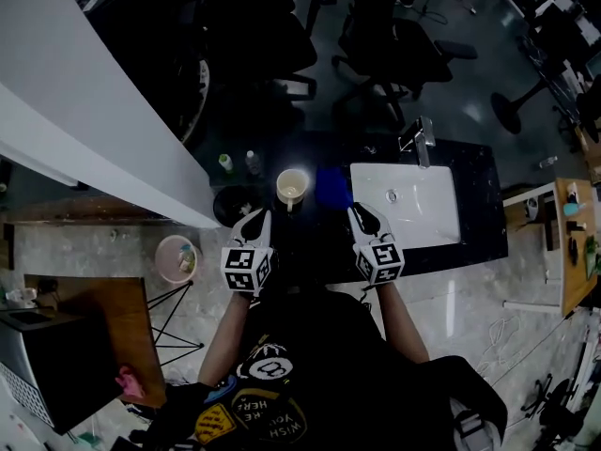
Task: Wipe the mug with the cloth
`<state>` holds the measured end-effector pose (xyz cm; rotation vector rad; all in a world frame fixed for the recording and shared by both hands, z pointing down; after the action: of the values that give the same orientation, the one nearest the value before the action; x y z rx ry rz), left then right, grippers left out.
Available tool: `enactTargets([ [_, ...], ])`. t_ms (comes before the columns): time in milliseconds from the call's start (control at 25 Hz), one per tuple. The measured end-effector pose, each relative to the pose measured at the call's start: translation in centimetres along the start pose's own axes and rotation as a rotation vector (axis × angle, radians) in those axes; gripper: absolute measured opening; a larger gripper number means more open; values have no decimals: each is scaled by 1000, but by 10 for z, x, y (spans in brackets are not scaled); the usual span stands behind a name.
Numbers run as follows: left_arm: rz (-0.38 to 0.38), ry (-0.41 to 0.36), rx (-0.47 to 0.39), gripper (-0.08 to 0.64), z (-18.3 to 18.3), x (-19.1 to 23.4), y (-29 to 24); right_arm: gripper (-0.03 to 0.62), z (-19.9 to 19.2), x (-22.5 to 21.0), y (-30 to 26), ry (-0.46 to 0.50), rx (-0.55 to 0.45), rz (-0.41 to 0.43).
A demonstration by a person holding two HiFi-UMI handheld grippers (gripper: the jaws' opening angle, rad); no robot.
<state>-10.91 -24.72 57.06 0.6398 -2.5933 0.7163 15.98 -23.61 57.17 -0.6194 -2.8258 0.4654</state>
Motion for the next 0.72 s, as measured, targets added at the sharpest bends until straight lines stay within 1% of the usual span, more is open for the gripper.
enactTargets([
  [40,-21,-61,-33,3,10,-13,7,20,9,4,9,15,-24,-14],
  [80,-39,-102,-66,3,18,-24,13,3,17,7,15,16,-36,-25],
  [160,-63,-138,-114,3,31,-40,18,2,31,13,19,-11,-42,-20],
  [280,-78,-166,-123,3,37,-53,17,2,47,23,17,-20,-50,18],
  [360,-89,-163,-115,3,37,-60,16,2,56,26,19,-6,-65,31],
  [440,-101,-159,-118,3,38,-67,17,2,66,27,22,7,-84,27],
  [520,-108,-172,-118,3,38,-71,18,2,72,27,26,14,-93,21],
  [600,-101,-199,-109,3,37,-73,18,2,72,26,28,17,-93,21],
  [720,-83,-204,-110,3,36,-72,20,2,70,25,30,21,-86,18],
])
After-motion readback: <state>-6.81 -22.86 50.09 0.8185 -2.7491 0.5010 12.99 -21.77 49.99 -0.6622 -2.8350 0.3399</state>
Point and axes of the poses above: the fingertips, and each gripper's own axes: y backward along the fingers, x to its left, z out of its top, the point moved 7 cm from there along y, backward along the fingers, and after that the axes turned 14 degrees about y, right-handed, at the moved point
